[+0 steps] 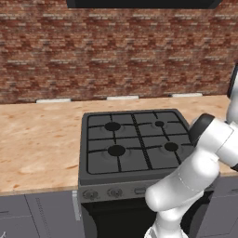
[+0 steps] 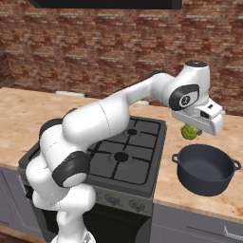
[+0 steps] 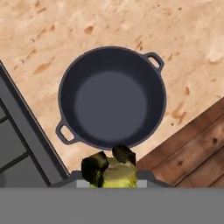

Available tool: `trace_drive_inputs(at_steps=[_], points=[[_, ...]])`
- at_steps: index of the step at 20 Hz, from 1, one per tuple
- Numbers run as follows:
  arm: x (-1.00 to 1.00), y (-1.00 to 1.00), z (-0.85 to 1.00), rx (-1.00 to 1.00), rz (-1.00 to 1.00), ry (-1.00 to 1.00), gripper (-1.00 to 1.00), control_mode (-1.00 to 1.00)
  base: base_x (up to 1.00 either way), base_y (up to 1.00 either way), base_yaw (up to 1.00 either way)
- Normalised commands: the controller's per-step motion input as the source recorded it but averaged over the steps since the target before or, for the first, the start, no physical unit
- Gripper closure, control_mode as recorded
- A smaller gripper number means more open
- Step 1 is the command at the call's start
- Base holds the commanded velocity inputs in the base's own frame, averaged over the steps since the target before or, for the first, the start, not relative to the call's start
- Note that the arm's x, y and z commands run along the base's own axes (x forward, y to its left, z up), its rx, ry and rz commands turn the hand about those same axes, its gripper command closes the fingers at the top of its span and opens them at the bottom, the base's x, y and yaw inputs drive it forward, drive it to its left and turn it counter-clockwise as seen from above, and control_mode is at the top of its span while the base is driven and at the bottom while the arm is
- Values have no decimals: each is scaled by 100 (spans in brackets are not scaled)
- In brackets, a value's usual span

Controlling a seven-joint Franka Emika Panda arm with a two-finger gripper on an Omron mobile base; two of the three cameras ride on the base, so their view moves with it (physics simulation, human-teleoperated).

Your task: Turn on the sink faucet. Then move the broccoli from the counter to the sink. Turn off the sink. Move the vegetable from the sink to the pot next to the stove. Finally move the pot to the front left burner.

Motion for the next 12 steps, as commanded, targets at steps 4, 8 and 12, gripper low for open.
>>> trace_drive_inputs(at_steps=[4, 8, 12], points=[[22, -21, -54, 7, 6, 0, 100, -100, 0, 0, 0], [16, -23, -56, 7, 4, 0, 100, -100, 0, 0, 0], [16, -23, -59, 4, 2, 0, 100, -100, 0, 0, 0]])
